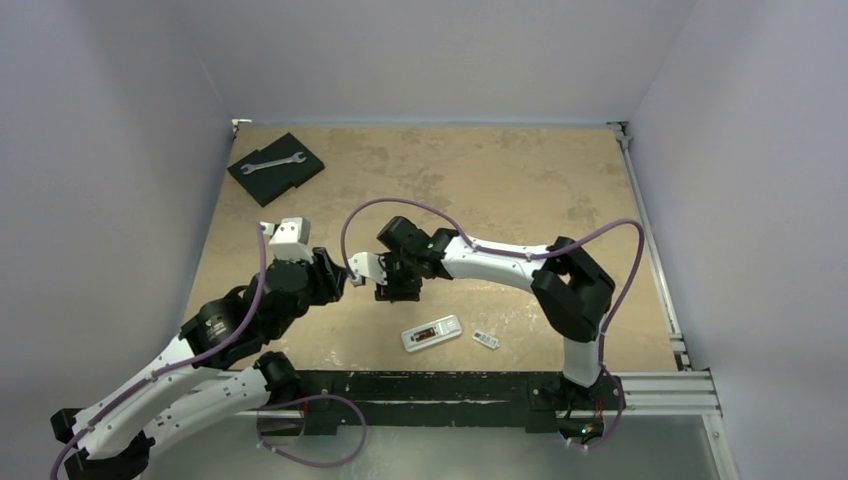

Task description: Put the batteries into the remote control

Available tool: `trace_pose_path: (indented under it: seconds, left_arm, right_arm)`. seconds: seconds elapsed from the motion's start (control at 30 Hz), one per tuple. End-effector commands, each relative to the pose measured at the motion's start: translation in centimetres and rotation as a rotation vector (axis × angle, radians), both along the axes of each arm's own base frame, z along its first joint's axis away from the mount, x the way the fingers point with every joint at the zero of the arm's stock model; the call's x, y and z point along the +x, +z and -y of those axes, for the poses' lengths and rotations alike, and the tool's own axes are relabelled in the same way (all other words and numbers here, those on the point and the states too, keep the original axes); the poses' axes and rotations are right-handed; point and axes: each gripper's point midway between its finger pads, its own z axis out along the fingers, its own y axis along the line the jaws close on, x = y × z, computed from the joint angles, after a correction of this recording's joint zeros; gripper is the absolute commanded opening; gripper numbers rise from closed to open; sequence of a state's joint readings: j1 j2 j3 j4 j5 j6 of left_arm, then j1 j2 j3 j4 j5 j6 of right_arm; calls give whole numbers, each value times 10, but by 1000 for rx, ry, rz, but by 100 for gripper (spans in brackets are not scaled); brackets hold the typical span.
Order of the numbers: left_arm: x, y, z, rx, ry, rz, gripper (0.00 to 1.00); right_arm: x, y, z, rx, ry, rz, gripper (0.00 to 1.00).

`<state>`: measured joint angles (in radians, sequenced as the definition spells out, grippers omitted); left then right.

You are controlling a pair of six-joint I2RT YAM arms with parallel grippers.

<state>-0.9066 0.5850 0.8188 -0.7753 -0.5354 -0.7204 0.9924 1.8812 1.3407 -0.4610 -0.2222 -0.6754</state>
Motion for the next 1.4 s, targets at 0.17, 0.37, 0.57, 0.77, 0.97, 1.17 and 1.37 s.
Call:
trace_pose_path:
  seconds: [0.17, 0.37, 0.57, 0.77, 0.97, 1.17, 1.37]
  left_arm:
    - [2, 3, 3, -7, -10, 23, 45]
    - [2, 3, 2, -10, -8, 25, 45]
    - [2, 2, 2, -6, -6, 24, 45]
    - [2, 2, 2, -7, -2, 23, 45]
    - [3, 0, 2, 2, 1, 19, 45]
    - [4, 0, 1, 3, 7, 19, 45]
    - [4, 0, 1, 2, 9, 18, 45]
  right_arm:
    - [9, 0, -8, -3, -7, 6, 55]
    - [12, -6, -9, -6, -31, -18, 51]
    - [11, -18, -4, -37, -34, -43, 50]
    - [9, -28, -2, -43, -35, -57, 49]
    - [4, -40, 0, -64, -31, -88, 41]
    - [-11, -49, 10, -102, -14, -151, 29]
    - [-17, -50, 17, -119, -25, -177, 2]
